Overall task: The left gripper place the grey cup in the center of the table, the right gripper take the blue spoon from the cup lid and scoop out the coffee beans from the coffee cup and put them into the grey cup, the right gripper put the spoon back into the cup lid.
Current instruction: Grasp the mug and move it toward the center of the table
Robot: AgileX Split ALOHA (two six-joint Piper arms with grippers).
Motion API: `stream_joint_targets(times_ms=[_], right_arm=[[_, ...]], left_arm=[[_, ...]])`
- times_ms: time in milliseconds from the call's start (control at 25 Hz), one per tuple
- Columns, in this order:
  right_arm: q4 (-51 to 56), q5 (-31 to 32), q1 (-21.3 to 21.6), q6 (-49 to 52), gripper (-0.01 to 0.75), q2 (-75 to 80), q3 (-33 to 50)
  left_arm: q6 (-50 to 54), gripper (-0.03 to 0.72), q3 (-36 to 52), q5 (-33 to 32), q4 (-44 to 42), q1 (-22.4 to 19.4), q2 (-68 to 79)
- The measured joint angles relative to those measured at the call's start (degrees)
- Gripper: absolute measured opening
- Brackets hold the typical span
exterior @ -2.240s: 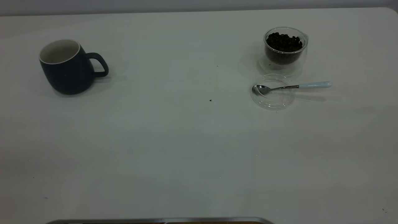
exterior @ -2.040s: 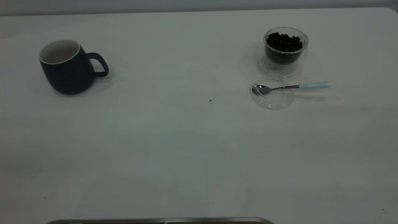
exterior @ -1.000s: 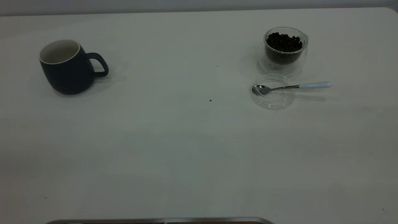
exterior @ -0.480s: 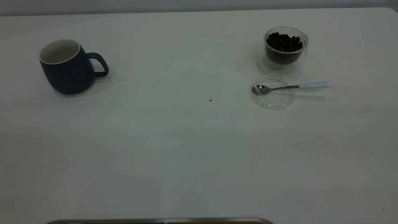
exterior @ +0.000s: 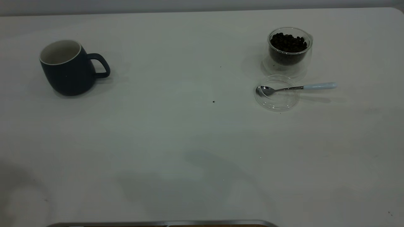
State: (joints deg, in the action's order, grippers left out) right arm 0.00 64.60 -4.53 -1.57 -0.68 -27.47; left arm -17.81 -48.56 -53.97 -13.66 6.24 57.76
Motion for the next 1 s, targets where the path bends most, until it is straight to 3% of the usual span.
stream_joint_targets(times_ms=[200,400,1000], right_arm=[[0.0,0.0,0.0,0.0,0.586,0.0,0.0],[0.0,0.0,0.0,0.0,0.586,0.0,0.0],[0.0,0.0,0.0,0.0,0.586,0.0,0.0]], left_arm=[[-7.1,0.545,0.0,7.4,-6.2,0.0,13.3],[-7.5,0.545,-0.9,17.8,-12.7,0.0,24.0],[-8.4,0.545,-22.2,17.8,-20.4,0.0,53.4]])
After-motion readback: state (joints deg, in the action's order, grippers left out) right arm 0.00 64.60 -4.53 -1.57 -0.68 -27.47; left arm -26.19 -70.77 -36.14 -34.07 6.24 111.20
